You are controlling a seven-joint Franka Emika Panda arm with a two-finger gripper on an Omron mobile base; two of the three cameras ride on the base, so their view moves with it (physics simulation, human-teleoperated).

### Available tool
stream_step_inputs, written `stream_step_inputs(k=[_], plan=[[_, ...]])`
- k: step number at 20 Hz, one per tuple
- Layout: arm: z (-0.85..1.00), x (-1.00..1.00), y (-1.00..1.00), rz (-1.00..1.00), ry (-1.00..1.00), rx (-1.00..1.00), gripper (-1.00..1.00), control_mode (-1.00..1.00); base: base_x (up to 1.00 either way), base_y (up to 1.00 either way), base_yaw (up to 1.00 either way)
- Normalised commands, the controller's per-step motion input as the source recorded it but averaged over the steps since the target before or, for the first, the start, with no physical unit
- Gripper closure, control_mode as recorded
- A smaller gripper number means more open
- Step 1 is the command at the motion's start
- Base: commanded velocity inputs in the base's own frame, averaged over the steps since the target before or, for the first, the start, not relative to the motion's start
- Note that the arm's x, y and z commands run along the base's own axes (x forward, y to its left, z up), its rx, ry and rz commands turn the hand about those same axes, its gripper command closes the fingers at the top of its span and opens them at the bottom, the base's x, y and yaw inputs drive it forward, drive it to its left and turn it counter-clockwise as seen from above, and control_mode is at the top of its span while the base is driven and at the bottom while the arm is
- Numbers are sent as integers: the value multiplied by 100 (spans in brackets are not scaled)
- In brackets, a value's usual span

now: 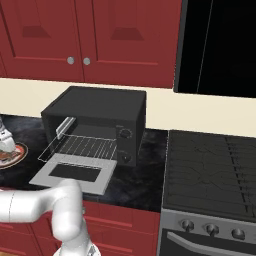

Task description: Pull the toaster oven rack outwards. Pick up the baguette from the plate and place it on the toaster oven rack. Close the toaster oven door fully and set the temperature to the lowest setting.

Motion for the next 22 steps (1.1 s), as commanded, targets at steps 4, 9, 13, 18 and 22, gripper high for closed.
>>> stream_step_inputs(k=[4,9,13,18,22], plan=[[0,-2,0,0,0,0,-100,-100,0,0,0],[-3,-3,0,-6,-1,0,-100,-100,0,0,0],[-15,0,0,-17,-1,0,-100,-100,0,0,0],[-21,1,0,-14,3,0,100,-100,0,0,0],[0,0,0,0,0,0,100,-100,0,0,0]])
